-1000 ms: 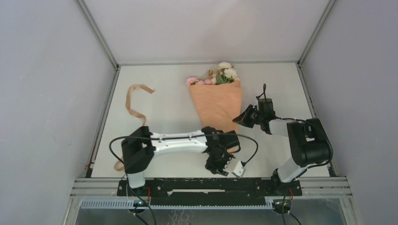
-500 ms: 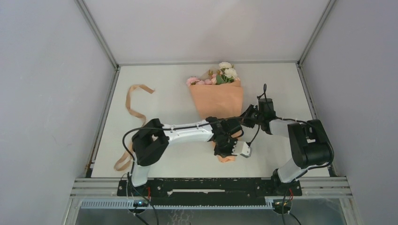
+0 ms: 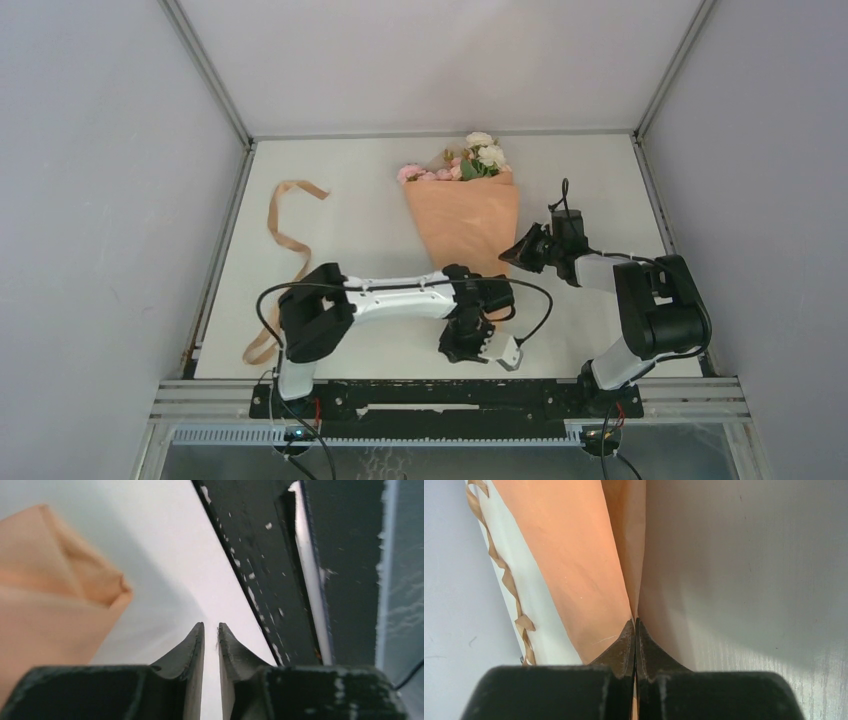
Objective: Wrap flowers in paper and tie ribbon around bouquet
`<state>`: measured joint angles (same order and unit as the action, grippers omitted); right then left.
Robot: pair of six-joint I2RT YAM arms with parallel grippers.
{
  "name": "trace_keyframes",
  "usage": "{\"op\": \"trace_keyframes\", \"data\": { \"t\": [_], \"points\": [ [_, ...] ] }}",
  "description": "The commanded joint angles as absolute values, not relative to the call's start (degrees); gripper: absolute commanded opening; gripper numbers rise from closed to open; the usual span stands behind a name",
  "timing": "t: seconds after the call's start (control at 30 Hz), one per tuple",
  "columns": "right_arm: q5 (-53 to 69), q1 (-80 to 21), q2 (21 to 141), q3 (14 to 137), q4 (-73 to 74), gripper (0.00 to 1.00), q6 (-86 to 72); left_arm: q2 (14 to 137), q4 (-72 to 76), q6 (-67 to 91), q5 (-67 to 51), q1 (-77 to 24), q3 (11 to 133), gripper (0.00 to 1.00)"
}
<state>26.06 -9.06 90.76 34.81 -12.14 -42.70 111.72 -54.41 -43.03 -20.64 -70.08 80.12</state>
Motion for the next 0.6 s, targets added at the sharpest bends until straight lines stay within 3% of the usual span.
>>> {"op": "trace_keyframes", "data": {
  "t": [0.0, 0.1, 0.23, 0.43, 0.57],
  "points": [
    [26.9, -9.0, 87.9, 35.5, -11.6, 0.0, -40.7, 100.8, -65.4, -41.0, -24.6, -63.2, 90.0, 0.24],
    [26.6, -8.9, 86.5, 35.5, -10.5, 0.0, -39.7, 97.5, -67.8, -37.7, -24.6, -50.0, 90.4, 0.33],
    [27.1, -9.5, 85.0, 35.5, -10.4, 0.0, -39.3, 97.4, -67.0, -31.4, -21.2, -27.8, 89.3, 0.54],
    [26.2, -10.6, 82.4, 35.5, -9.1, 0.0, -37.4, 104.9, -60.9, -21.2, -14.0, 2.5, 91.5, 0.66],
    [25.1, -11.7, 81.6, 35.5, -7.9, 0.0, -35.9, 110.3, -58.0, -19.4, -8.2, 10.2, 93.8, 0.78]
  ]
}}
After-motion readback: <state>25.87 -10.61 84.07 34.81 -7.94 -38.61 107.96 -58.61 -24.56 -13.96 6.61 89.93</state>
